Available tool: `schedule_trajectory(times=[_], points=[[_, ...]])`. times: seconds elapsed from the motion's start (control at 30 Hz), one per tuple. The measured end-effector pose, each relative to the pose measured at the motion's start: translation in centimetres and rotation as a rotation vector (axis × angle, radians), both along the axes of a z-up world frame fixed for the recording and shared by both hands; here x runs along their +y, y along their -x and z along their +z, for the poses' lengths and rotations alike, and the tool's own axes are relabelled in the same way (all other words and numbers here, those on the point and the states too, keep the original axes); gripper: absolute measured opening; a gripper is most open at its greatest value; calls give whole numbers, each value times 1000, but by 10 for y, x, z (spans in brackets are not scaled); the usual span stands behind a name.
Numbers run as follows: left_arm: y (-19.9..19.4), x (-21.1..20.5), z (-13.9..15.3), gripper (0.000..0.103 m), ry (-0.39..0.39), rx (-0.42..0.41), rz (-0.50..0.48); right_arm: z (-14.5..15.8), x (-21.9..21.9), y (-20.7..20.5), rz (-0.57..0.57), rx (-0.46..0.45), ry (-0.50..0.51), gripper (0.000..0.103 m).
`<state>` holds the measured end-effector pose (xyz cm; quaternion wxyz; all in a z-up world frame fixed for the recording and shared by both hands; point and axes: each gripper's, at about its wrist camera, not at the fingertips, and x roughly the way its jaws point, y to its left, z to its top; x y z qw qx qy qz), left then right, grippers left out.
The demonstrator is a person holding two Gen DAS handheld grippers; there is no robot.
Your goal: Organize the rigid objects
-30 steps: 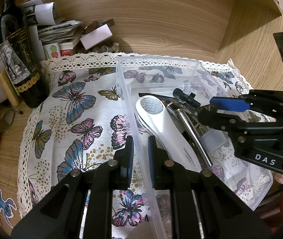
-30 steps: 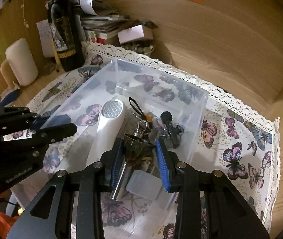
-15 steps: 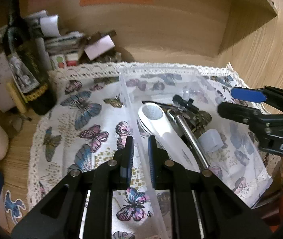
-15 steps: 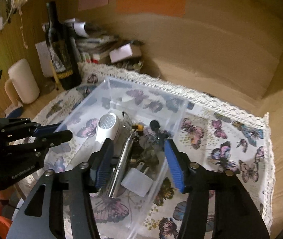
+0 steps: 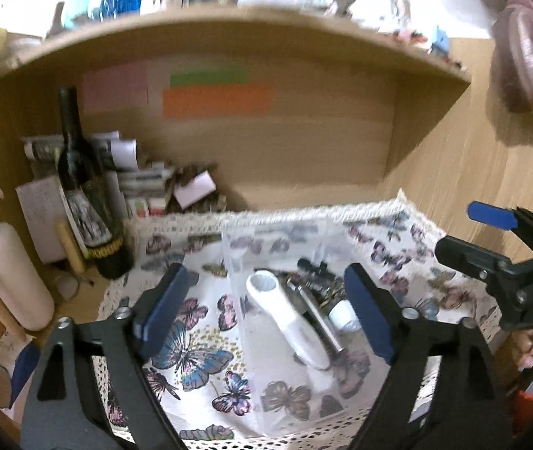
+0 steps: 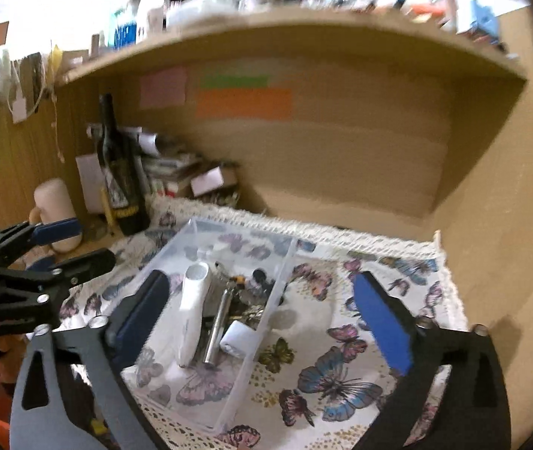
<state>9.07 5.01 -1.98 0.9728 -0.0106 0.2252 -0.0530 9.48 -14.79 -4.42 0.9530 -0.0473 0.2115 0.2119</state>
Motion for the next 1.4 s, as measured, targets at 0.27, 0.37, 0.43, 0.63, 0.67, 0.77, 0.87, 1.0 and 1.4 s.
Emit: schedule_trajectory(times=[0.27, 0.37, 0.43, 0.63, 0.67, 0.77, 0.87, 1.0, 1.4], points=[[37, -19, 18, 101, -31, -155, 27, 11, -10, 36, -47, -98, -51, 103], [49, -23, 21, 102, -23, -187, 27, 10, -12, 42, -42, -104, -69, 103], [53, -25, 22, 102, -23, -200, 28, 9, -13, 47, -40, -111, -73, 103], [61, -26, 23, 103, -13, -211, 28, 9, -14, 54, -33, -126, -75, 103], [61, -26, 23, 103, -13, -210, 30, 9, -14, 55, -37, -130, -74, 103], [60, -26, 23, 103, -9, -208, 28, 9, -13, 57, -45, -140, -73, 103], [60, -26, 22, 103, -9, -207, 28, 9, -14, 58, -47, -140, -75, 103], [60, -26, 22, 103, -7, -206, 28, 9, -14, 58, -46, -141, -75, 103], [59, -25, 22, 103, -5, -207, 25, 9, -14, 60, -48, -144, -75, 103]])
